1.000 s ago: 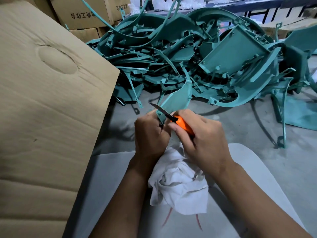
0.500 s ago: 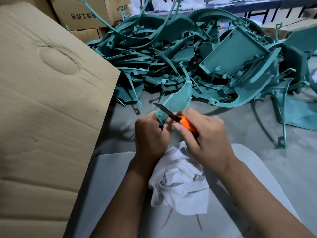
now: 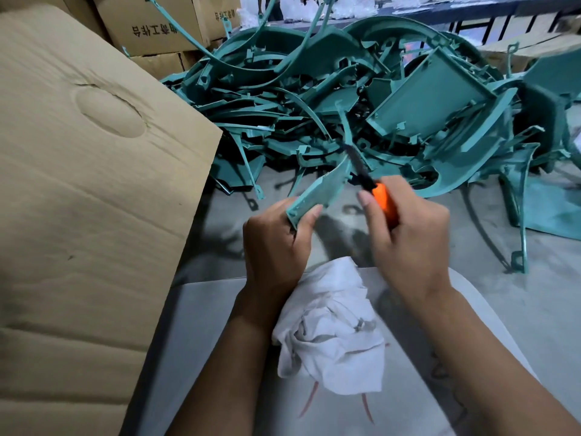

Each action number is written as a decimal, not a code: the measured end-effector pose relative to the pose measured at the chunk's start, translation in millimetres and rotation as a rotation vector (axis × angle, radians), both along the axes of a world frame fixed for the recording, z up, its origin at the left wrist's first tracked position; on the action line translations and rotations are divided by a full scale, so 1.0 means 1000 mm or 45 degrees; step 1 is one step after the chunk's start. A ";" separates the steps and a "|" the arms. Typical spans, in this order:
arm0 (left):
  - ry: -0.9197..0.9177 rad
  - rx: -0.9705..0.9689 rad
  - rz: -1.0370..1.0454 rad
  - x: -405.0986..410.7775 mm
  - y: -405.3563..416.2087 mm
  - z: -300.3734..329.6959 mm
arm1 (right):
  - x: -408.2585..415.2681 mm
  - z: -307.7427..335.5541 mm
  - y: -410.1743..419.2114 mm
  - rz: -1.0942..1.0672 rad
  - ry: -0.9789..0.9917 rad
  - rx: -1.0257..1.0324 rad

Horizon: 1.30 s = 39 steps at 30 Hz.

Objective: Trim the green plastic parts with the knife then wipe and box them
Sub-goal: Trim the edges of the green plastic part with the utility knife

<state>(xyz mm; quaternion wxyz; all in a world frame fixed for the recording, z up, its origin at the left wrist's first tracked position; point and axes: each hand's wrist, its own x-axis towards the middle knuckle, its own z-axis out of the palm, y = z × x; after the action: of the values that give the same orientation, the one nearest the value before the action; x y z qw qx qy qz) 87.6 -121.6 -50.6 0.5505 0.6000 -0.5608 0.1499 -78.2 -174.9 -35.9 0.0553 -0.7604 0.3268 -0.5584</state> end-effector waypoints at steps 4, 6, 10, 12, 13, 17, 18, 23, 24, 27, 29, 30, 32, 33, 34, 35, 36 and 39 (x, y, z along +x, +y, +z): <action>-0.237 -0.206 0.060 0.014 -0.004 -0.003 | -0.005 -0.003 -0.001 -0.053 -0.133 0.010; -0.288 -0.248 0.063 0.020 -0.003 -0.003 | -0.004 -0.003 0.000 -0.017 -0.250 0.008; 0.100 -0.198 0.111 0.017 -0.001 0.000 | -0.004 -0.004 -0.003 0.053 -0.380 0.139; 0.672 -0.341 -0.043 0.019 -0.003 0.007 | -0.004 -0.004 -0.003 0.077 -0.430 0.196; 0.914 -0.386 -0.192 0.025 -0.003 0.010 | -0.004 -0.003 -0.003 0.082 -0.463 0.215; 1.521 -0.239 -0.608 0.032 -0.002 0.014 | -0.006 0.002 -0.005 0.124 -0.609 0.299; 1.635 -0.224 -0.651 0.030 -0.003 0.013 | -0.005 0.002 -0.005 0.148 -0.673 0.325; 2.008 -0.300 -0.693 0.024 -0.013 0.011 | -0.007 0.006 -0.005 0.280 -0.927 0.327; 2.054 -0.329 -0.688 0.025 -0.014 0.010 | -0.009 0.008 -0.006 0.269 -0.959 0.301; 2.195 -0.443 -0.744 0.027 -0.014 0.008 | -0.014 0.012 -0.011 0.190 -1.113 0.270; 2.298 -0.503 -0.752 0.027 -0.016 0.006 | -0.018 0.012 -0.017 0.134 -1.186 0.290; 2.337 -0.515 -0.719 0.027 -0.017 0.005 | -0.019 0.012 -0.020 0.112 -1.192 0.333; 2.382 -0.512 -0.580 0.031 -0.019 0.002 | -0.021 0.009 -0.024 0.125 -1.111 0.479; 2.406 -0.513 -0.501 0.034 -0.019 0.001 | -0.020 0.007 -0.025 0.138 -1.008 0.562; 2.431 -0.515 -0.444 0.037 -0.019 0.000 | -0.020 0.004 -0.026 0.149 -0.880 0.632; 2.452 -0.515 -0.415 0.041 -0.017 0.000 | -0.018 0.002 -0.026 0.181 -0.757 0.688; 2.462 -0.511 -0.405 0.044 -0.016 0.000 | -0.015 0.000 -0.026 0.229 -0.663 0.729; 2.390 -0.483 -0.369 0.052 -0.013 -0.002 | -0.014 -0.004 -0.029 0.280 -0.560 0.830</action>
<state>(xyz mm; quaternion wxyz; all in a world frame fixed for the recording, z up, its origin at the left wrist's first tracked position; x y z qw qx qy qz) 139.2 -135.1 -52.9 0.8750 0.3018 0.0720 -0.3716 -92.1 -203.4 -40.4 0.4213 -0.5960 0.3838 -0.5656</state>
